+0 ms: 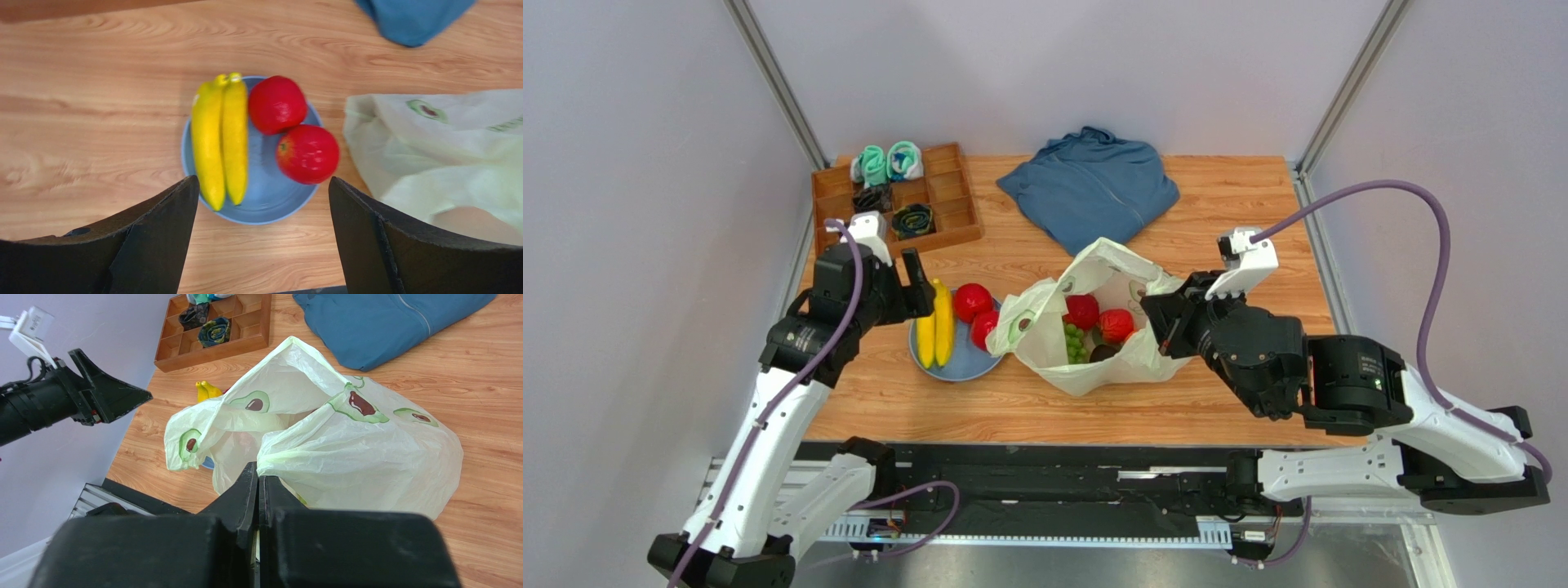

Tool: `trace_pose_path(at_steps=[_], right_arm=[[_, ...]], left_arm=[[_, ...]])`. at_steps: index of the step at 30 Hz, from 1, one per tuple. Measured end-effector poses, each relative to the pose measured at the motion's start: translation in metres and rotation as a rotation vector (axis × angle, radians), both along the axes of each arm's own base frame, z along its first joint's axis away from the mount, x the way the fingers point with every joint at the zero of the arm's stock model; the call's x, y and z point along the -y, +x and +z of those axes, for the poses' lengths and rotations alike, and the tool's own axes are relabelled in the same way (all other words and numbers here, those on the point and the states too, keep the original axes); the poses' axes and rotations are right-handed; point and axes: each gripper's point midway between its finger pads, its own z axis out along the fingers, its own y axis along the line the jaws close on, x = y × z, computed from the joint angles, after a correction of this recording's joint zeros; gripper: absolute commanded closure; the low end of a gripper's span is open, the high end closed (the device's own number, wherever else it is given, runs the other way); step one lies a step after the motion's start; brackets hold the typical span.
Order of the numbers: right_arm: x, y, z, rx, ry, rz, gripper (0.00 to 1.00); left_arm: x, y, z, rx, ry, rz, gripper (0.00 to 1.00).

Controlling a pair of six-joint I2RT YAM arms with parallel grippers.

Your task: Place the fruits into the plastic bag

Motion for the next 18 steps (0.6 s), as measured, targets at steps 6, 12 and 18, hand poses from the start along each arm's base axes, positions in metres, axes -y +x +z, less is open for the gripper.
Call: trace_pose_path(at_steps=[6, 12, 18], right_arm=[[-0.001, -0.001, -0.006, -0.007, -0.006, 0.009, 1.0], [-0.004, -0.005, -0.012, -0.027, -0.001, 0.031, 1.0], [-0.001, -0.008, -0.016, -0.042, 0.022, 0.036, 1.0]], left_arm=[[-0.026, -0.002, -0.039, -0.116, 0.057, 0.08, 0.12], [-0.041, -0.002, -0.094, -0.284, 0.136, 0.125, 0.1], [-0.049, 0.0, -0.125, -0.383, 0.166, 0.148, 0.1]])
